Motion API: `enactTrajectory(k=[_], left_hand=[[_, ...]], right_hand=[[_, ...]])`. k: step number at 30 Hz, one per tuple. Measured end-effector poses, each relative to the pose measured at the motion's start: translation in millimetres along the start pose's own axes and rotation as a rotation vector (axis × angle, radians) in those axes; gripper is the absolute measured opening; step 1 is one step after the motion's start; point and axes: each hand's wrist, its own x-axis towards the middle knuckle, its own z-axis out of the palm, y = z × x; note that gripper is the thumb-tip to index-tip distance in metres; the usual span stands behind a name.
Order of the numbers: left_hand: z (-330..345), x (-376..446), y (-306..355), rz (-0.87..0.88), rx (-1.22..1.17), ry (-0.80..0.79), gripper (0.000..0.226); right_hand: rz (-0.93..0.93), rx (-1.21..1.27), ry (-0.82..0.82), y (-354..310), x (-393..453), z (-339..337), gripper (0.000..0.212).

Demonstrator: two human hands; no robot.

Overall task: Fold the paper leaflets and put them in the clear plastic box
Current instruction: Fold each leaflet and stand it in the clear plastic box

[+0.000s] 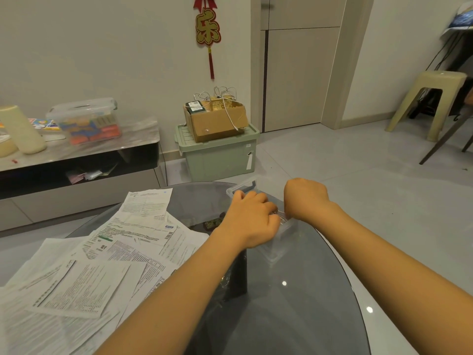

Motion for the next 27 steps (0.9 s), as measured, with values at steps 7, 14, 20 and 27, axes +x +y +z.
enactTrajectory(k=[7, 14, 20, 27], left_hand=[[-13.0, -11.4, -2.0, -0.010, -0.030, 0.048, 0.063], [-44.9, -69.5, 3.2, -0.095, -0.050, 0.093, 0.063], [-63.3, -150.6, 0.9, -0.228, -0.068, 0.063, 0.063], [-54.8, -224.3, -7.8, -0.489, -0.069, -0.006, 0.051]], right_hand=[[-0.052, 0.178, 0.035, 7.1, -11.3, -13.5, 0.019], [-0.178, 0.399, 0.123, -19.8, -61.1, -22.1, 0.021], [-0.295, 0.504, 0.082, -59.8, -110.9, -15.3, 0.021], [-0.448, 0.473, 0.033, -98.2, -152.0, 18.9, 0.026]])
